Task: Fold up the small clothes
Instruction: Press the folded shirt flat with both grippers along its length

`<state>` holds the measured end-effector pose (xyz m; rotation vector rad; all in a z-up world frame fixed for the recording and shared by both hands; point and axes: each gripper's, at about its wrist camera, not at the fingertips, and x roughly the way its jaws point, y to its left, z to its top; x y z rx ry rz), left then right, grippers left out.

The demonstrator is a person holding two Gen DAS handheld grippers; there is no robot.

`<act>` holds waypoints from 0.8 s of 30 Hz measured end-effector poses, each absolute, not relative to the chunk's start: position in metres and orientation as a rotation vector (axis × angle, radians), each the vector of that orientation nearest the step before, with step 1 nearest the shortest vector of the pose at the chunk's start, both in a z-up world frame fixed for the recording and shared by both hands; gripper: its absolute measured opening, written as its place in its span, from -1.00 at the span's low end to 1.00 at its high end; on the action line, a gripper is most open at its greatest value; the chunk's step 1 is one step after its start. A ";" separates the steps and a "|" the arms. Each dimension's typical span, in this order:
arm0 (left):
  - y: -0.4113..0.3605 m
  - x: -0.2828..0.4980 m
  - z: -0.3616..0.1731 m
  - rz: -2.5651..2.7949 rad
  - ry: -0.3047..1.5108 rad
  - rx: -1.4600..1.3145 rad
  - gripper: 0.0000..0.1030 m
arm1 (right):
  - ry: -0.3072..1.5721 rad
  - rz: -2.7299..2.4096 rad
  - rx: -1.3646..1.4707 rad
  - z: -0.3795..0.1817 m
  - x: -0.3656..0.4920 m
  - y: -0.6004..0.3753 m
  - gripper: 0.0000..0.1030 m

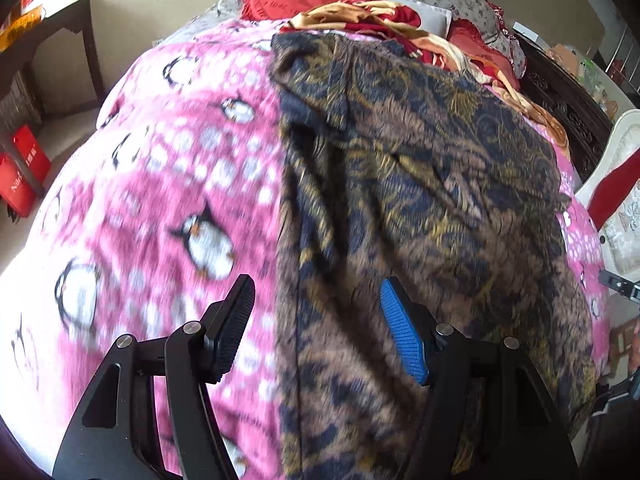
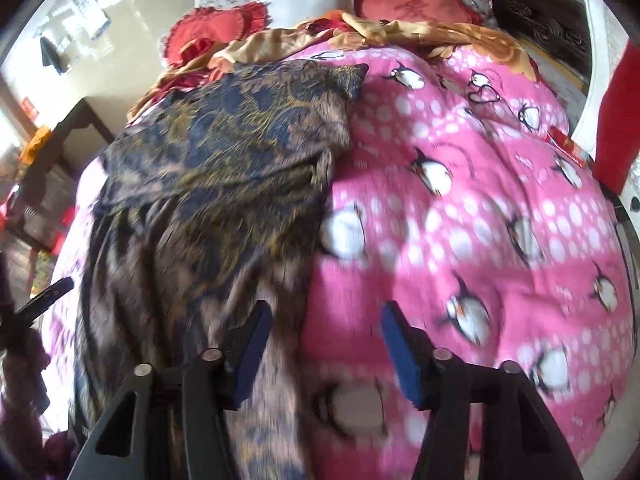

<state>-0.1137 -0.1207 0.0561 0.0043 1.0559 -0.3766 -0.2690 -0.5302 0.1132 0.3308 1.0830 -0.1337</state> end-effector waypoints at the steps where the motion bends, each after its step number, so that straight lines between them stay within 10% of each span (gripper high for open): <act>1: -0.117 -0.120 0.055 -0.383 1.065 0.004 0.28 | 1.085 -0.121 0.335 0.115 -0.277 -0.530 0.23; 24: -0.090 -0.235 0.030 -0.455 1.263 0.059 0.28 | 1.097 0.007 0.480 0.065 -0.398 -0.479 0.24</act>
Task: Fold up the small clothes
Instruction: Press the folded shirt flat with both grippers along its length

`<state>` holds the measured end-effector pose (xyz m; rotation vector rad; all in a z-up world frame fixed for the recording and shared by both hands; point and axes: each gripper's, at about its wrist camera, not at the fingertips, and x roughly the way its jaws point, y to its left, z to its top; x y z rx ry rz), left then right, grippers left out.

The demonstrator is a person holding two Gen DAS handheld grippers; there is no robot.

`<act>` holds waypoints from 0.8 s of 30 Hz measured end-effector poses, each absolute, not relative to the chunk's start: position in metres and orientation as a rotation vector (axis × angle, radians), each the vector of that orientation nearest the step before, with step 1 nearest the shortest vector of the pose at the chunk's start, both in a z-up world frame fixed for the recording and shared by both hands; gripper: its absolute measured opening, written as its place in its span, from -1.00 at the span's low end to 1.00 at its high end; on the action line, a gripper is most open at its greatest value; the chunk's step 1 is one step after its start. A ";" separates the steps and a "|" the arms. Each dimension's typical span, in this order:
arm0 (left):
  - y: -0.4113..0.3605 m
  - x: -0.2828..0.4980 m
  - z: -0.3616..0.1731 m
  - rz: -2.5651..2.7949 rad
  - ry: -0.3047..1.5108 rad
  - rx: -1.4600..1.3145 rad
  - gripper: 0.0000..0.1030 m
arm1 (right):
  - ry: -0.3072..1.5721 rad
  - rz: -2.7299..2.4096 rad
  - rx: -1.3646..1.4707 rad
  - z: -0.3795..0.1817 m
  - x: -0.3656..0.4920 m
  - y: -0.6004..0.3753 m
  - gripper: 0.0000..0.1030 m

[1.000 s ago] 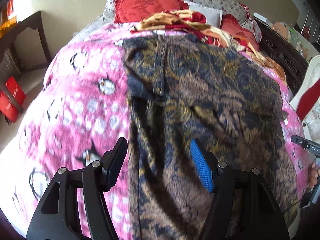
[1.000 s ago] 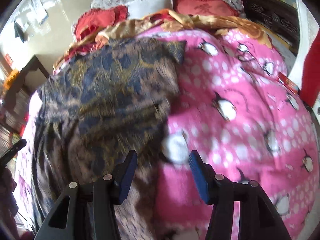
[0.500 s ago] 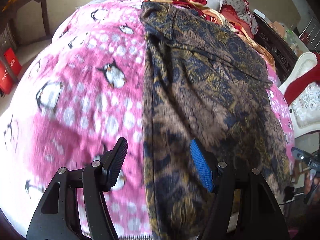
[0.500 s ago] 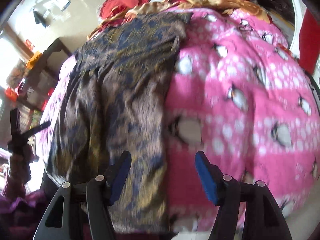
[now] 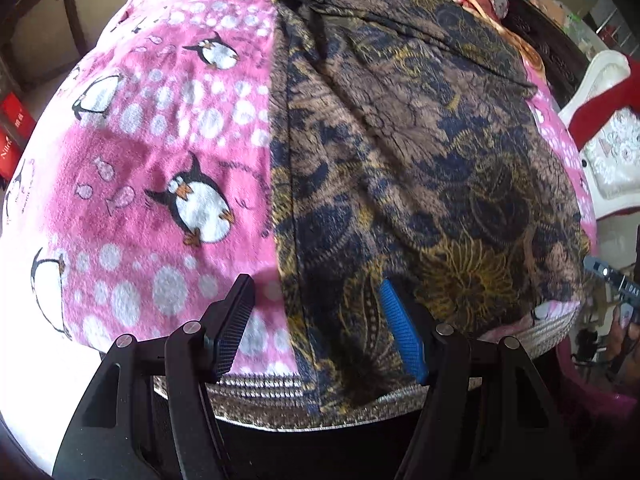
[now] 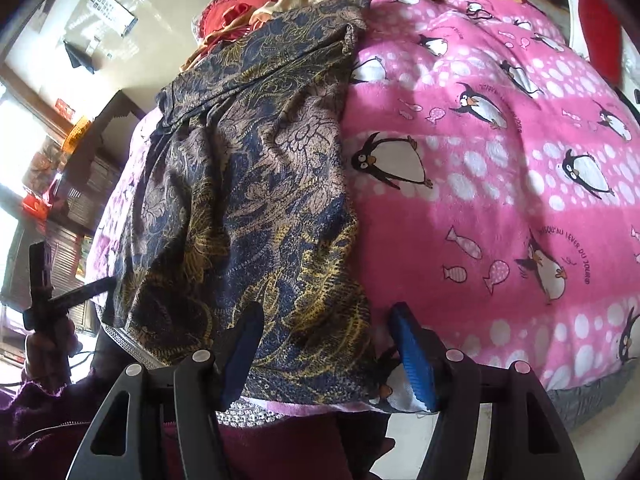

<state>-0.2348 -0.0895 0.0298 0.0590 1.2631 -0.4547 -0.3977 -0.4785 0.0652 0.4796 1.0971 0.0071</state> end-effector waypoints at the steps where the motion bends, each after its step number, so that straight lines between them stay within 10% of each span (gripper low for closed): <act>1: -0.091 -0.236 0.029 -0.463 1.271 0.057 0.28 | 1.092 0.009 0.476 0.065 -0.398 -0.478 0.24; 4: -0.099 -0.237 0.024 -0.486 1.284 0.058 0.24 | 1.073 0.004 0.489 0.065 -0.399 -0.479 0.24; 8: -0.105 -0.231 0.024 -0.509 1.291 0.059 -0.92 | 1.064 -0.010 0.528 0.065 -0.398 -0.483 0.24; 24: -0.044 -0.235 0.048 -0.459 1.224 -0.019 -0.93 | 1.093 0.038 0.474 0.071 -0.404 -0.468 0.24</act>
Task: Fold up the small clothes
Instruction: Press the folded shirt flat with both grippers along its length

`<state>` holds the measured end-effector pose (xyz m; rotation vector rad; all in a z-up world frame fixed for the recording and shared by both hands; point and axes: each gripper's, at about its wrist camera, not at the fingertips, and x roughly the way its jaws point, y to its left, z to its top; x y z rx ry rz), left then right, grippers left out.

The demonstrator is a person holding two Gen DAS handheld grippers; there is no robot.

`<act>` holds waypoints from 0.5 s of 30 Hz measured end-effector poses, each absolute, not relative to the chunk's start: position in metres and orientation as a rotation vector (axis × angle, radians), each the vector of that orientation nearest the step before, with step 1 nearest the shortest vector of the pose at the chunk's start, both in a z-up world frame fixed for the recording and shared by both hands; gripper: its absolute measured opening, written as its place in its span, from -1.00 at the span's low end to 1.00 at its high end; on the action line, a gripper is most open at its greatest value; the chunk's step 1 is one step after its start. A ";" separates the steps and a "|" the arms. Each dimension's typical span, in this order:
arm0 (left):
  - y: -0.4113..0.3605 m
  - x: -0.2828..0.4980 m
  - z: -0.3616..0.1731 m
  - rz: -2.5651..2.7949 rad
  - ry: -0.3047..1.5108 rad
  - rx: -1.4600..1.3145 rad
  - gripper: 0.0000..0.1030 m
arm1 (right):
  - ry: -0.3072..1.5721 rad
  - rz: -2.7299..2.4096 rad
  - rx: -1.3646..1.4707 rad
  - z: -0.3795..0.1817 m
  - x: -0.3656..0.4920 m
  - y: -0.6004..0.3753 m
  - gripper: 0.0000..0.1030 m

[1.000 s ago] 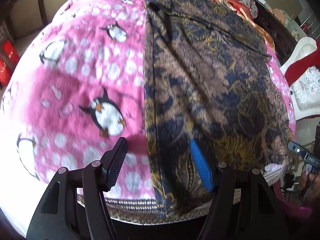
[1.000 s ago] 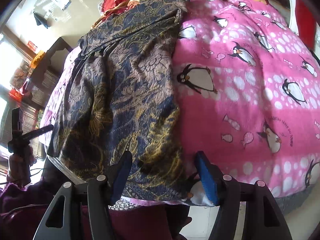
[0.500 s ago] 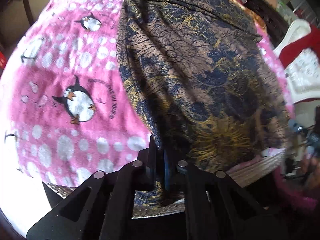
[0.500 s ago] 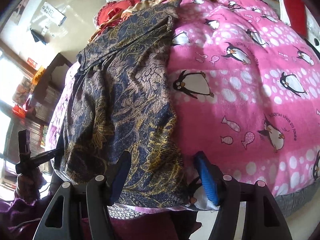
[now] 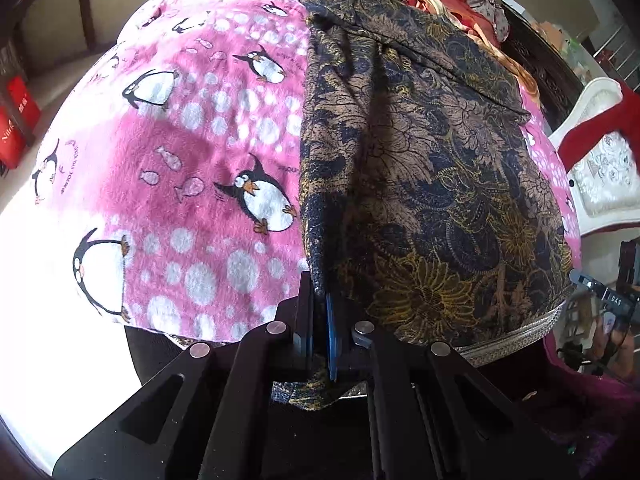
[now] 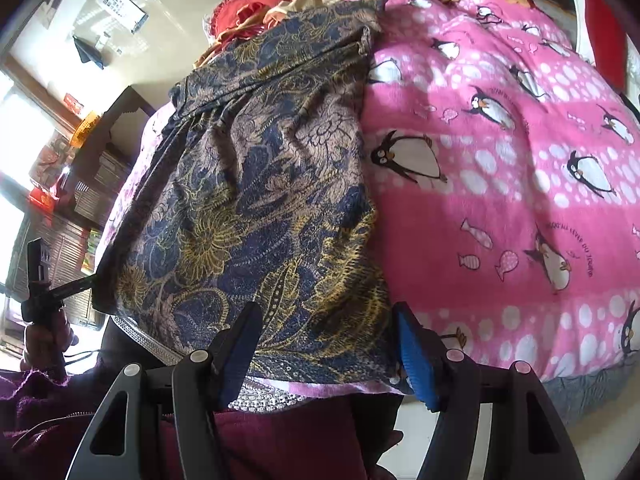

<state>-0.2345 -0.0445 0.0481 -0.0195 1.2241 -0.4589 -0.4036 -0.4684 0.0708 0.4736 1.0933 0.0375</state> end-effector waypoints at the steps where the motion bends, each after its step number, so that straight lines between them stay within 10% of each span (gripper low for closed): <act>1: -0.047 -0.234 0.047 -0.462 1.226 -0.011 -0.93 | 1.090 0.034 0.471 0.070 -0.403 -0.468 0.24; 7: -0.053 -0.229 0.041 -0.426 1.242 0.041 -0.92 | 1.081 -0.015 0.409 0.075 -0.404 -0.470 -0.49; 15: -0.061 -0.231 0.033 -0.375 1.255 0.087 -0.66 | 1.064 0.037 0.420 0.078 -0.399 -0.469 -0.52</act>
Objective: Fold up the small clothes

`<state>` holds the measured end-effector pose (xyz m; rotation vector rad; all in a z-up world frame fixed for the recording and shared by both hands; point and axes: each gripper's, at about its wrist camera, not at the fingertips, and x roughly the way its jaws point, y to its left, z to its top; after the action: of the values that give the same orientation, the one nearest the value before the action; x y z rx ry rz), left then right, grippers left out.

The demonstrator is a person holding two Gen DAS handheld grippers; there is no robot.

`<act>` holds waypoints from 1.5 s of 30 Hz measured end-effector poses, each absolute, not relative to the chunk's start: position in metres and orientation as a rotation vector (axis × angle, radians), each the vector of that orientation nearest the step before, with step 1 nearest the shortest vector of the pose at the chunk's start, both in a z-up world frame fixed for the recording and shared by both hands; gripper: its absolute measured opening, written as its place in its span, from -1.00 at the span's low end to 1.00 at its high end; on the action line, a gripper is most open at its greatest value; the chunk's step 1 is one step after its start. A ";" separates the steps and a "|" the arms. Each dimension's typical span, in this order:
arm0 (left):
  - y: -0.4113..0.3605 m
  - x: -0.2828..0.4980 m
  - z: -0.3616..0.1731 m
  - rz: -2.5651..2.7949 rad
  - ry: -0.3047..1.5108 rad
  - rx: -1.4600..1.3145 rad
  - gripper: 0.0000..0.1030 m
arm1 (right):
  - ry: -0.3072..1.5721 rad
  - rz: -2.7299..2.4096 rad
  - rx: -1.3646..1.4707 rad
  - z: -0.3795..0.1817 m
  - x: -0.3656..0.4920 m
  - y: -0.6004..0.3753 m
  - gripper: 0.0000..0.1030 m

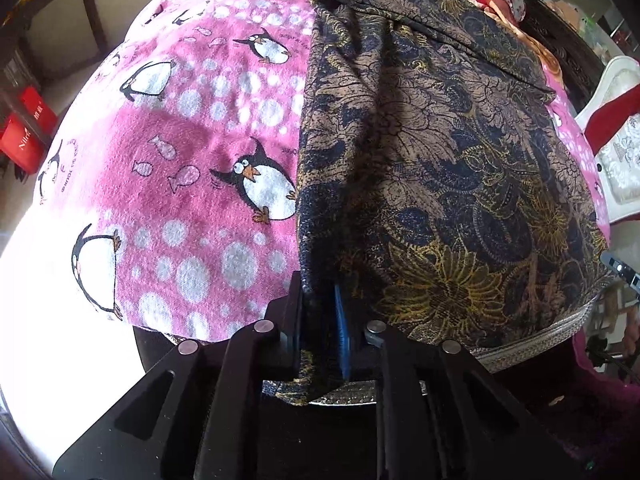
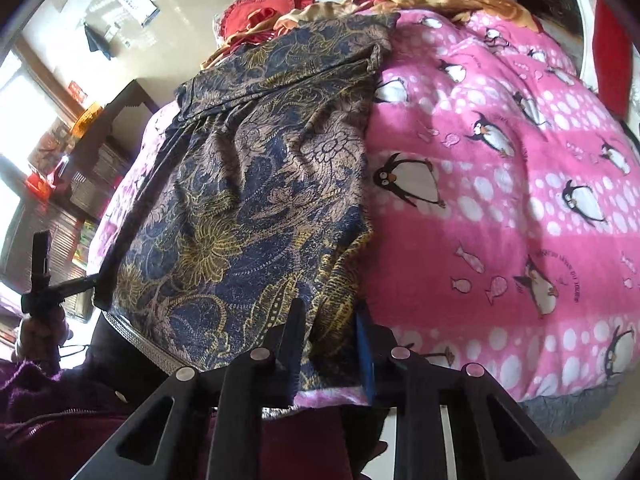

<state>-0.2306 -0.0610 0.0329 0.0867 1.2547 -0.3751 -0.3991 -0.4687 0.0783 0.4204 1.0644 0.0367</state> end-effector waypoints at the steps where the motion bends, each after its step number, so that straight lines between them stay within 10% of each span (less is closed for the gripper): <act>1: -0.063 -0.231 0.033 -0.378 1.254 0.094 -0.62 | 1.067 0.043 0.447 0.076 -0.398 -0.470 -0.38; 3: -0.066 -0.232 0.032 -0.390 1.253 0.105 -0.43 | 1.085 0.058 0.491 0.069 -0.394 -0.472 -0.10; 10: -0.070 -0.232 0.030 -0.391 1.261 0.113 -0.31 | 1.094 0.078 0.392 0.072 -0.390 -0.458 -0.09; 18: -0.073 -0.230 0.026 -0.406 1.268 0.110 -0.19 | 1.107 0.088 0.355 0.072 -0.388 -0.457 -0.75; 33: -0.074 -0.226 0.026 -0.467 1.307 0.077 -0.03 | 1.110 0.196 0.474 0.055 -0.379 -0.460 -0.73; 34: -0.075 -0.225 0.027 -0.476 1.309 0.082 -0.09 | 1.112 0.199 0.463 0.056 -0.379 -0.459 -0.73; 36: -0.074 -0.222 0.028 -0.473 1.315 0.068 -0.80 | 1.098 0.192 0.478 0.060 -0.378 -0.459 -0.80; 45: -0.058 -0.200 0.085 -0.544 1.125 -0.099 -0.88 | 0.864 0.247 0.670 0.114 -0.380 -0.477 -0.86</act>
<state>-0.2004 -0.0578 0.0854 -0.0986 1.1252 -0.5442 -0.3799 -0.4773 0.1135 0.6700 0.8638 0.2472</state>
